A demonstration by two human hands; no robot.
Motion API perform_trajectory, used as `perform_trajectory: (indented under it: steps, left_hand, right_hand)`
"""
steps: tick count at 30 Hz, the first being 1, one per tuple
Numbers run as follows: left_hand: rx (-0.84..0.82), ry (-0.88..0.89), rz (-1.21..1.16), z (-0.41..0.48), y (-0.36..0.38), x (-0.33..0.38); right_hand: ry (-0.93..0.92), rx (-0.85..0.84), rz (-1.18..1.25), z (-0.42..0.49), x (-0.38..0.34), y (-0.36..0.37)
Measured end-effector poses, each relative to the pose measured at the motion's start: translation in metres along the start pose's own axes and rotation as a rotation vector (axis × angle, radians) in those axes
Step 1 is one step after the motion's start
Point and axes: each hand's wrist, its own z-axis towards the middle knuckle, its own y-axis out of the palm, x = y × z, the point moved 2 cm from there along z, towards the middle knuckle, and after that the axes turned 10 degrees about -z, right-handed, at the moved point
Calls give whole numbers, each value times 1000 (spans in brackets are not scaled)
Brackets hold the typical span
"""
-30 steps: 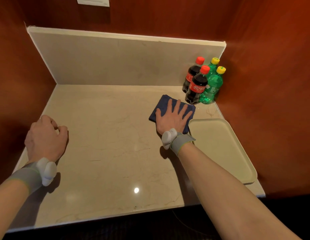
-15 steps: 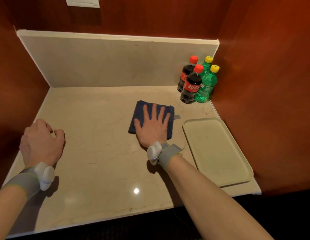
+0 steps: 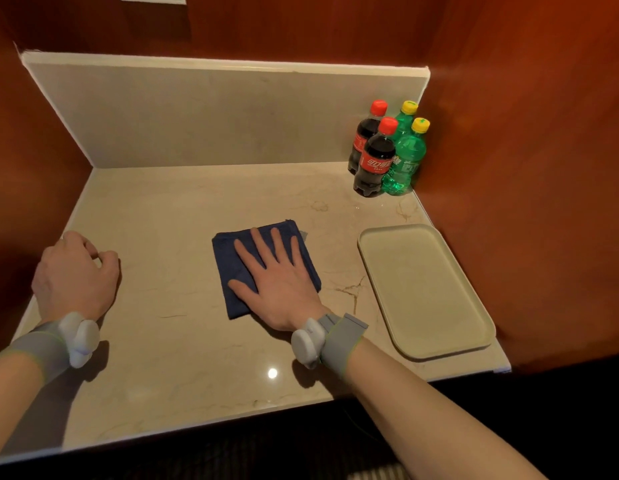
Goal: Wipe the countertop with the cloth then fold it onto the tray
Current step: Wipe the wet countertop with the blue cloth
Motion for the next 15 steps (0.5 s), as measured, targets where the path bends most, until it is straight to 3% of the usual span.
perform_trajectory:
  steps: [15]
  left_hand:
    - [60, -11, 26, -5, 0, 2]
  right_hand:
    - [0, 10, -57, -126, 15, 6]
